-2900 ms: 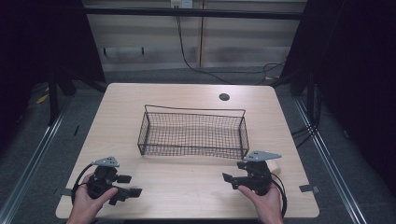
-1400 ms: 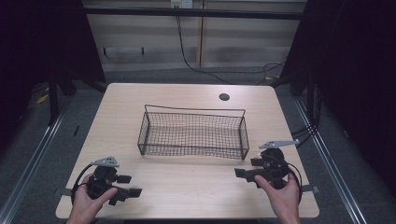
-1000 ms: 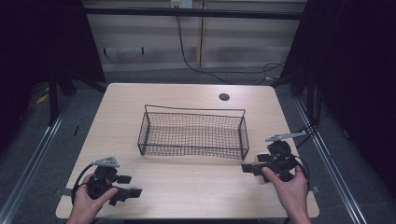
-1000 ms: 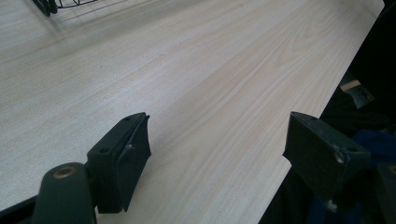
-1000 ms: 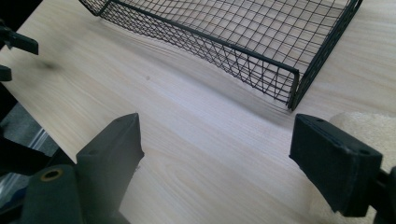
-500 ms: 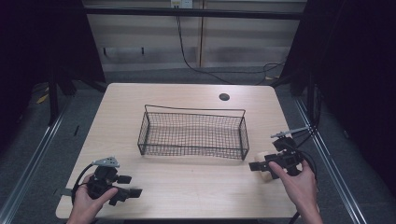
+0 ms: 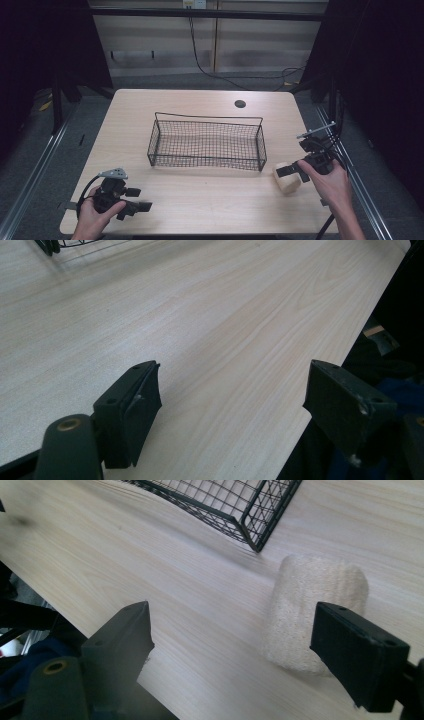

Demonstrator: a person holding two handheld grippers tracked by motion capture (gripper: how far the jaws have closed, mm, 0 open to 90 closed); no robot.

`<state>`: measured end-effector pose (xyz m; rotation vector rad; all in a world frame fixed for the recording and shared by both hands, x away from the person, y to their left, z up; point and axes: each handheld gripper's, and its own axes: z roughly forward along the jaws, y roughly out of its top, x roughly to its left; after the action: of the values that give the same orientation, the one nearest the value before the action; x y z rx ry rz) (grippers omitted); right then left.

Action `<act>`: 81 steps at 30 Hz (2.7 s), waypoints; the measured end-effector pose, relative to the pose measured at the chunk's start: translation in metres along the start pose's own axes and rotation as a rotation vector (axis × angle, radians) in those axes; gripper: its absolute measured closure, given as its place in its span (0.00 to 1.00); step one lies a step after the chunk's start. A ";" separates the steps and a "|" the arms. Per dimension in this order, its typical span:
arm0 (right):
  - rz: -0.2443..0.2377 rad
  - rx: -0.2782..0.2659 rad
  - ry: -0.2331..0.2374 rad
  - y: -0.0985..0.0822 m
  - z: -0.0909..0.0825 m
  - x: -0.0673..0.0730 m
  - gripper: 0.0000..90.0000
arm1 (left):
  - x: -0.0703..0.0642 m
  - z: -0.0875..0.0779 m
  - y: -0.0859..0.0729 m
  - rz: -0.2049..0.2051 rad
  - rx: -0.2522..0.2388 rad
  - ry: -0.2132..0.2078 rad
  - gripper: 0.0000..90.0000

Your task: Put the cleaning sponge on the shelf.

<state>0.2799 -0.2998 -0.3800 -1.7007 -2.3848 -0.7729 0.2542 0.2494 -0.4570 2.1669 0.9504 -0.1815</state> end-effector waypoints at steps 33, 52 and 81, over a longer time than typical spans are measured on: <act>0.028 0.222 -0.159 0.022 0.022 -0.030 0.23 | 0.000 -0.001 0.000 0.005 0.000 -0.005 0.24; 0.048 0.324 -0.195 0.015 0.058 -0.037 0.24 | 0.000 0.000 0.000 0.004 0.001 -0.002 0.24; 0.064 0.349 -0.172 0.015 0.071 -0.039 0.28 | 0.000 0.000 0.000 0.001 0.008 -0.003 0.24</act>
<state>0.3216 -0.2965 -0.4505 -1.7420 -2.3798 -0.1896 0.2542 0.2492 -0.4571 2.1734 0.9486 -0.1882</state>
